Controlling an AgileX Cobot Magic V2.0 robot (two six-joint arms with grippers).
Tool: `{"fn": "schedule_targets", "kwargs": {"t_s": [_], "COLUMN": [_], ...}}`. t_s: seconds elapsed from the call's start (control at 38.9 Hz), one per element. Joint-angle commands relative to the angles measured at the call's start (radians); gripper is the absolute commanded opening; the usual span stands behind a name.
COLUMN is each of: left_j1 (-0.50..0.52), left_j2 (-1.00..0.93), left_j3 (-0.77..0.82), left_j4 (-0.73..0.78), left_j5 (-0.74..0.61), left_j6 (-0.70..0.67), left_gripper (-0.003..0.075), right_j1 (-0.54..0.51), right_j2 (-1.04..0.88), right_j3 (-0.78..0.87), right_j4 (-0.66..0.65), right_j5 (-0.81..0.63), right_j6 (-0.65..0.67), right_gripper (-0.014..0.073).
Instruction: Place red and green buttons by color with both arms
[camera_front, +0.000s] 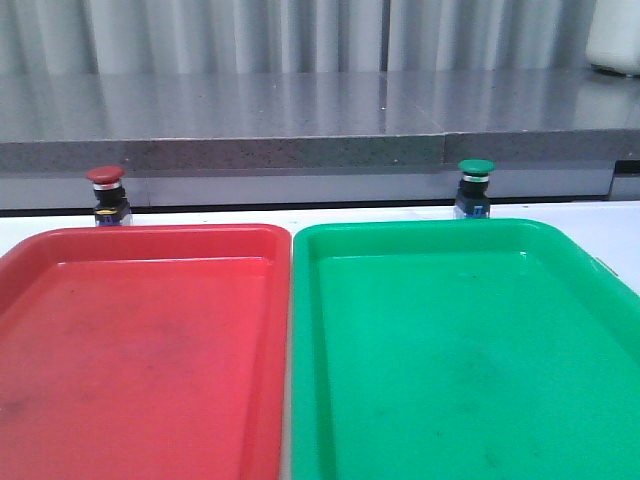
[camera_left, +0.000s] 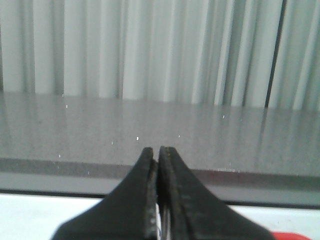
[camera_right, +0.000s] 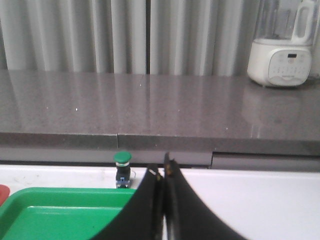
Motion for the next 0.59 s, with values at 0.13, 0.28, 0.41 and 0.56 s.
{"fn": "schedule_targets", "kwargs": {"t_s": [0.13, 0.28, 0.41, 0.56], "left_j1": [0.000, 0.000, 0.000, 0.000], "left_j2": [0.180, 0.190, 0.190, 0.190], "left_j3": [-0.095, -0.095, -0.095, -0.095], "left_j4": [0.002, 0.002, 0.002, -0.007], "left_j5": [-0.048, -0.050, -0.050, -0.050], "left_j6": [-0.013, -0.013, -0.013, -0.013], "left_gripper": [-0.0020, -0.0015, 0.0125, 0.0547], "right_j1": [-0.007, -0.007, -0.007, -0.007], "right_j2": [0.236, 0.271, 0.271, 0.271], "right_j3": [-0.130, -0.131, -0.131, -0.131], "right_j4": [0.040, 0.040, 0.040, 0.040], "right_j5": [-0.029, -0.038, -0.040, -0.040], "right_j6": [-0.007, -0.007, -0.007, -0.007], "right_gripper": [-0.0057, -0.0029, 0.0228, 0.0592]}}
